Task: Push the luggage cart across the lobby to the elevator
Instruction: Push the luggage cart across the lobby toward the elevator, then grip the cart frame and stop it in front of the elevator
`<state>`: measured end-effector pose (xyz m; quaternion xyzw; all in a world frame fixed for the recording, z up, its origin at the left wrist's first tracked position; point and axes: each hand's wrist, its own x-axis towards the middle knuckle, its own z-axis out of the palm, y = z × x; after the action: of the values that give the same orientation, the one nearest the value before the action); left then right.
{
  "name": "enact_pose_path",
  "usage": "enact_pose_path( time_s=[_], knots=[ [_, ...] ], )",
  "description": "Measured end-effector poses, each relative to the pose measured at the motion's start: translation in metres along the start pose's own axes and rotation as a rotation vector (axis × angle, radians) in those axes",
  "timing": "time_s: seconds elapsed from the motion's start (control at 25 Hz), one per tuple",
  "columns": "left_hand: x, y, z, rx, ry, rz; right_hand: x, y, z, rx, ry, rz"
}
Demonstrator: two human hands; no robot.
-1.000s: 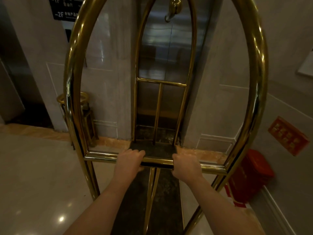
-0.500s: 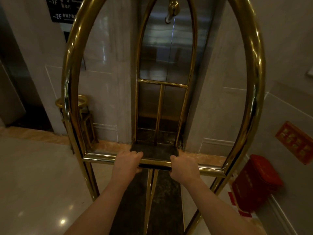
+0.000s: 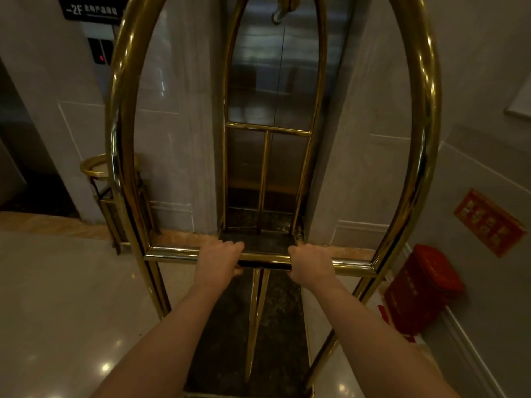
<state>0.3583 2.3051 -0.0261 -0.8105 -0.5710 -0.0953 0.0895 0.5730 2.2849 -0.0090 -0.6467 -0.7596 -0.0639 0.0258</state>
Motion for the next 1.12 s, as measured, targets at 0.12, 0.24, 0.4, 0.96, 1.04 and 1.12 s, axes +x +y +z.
enact_pose_path(
  time_s=[0.12,0.24,0.4,0.96,1.04,1.12],
  knots=[
    [-0.004,0.001,0.002,-0.002,0.023,0.006,-0.003,-0.001,0.002,0.013,-0.007,0.001],
    [-0.004,0.0,0.003,-0.021,0.008,0.011,-0.006,-0.003,0.0,0.033,-0.02,0.034],
    [-0.003,-0.003,0.002,-0.073,0.009,0.044,-0.008,-0.009,-0.003,0.053,-0.043,0.08],
    [-0.008,-0.009,-0.012,-0.385,-0.124,0.051,-0.014,-0.021,0.0,-0.135,-0.008,0.191],
    [-0.01,-0.012,-0.02,-0.587,-0.011,0.004,-0.016,-0.022,-0.001,-0.128,-0.002,0.212],
    [-0.016,-0.015,-0.036,-0.564,0.29,-0.065,-0.016,-0.023,-0.002,-0.13,-0.004,0.227]
  ],
)
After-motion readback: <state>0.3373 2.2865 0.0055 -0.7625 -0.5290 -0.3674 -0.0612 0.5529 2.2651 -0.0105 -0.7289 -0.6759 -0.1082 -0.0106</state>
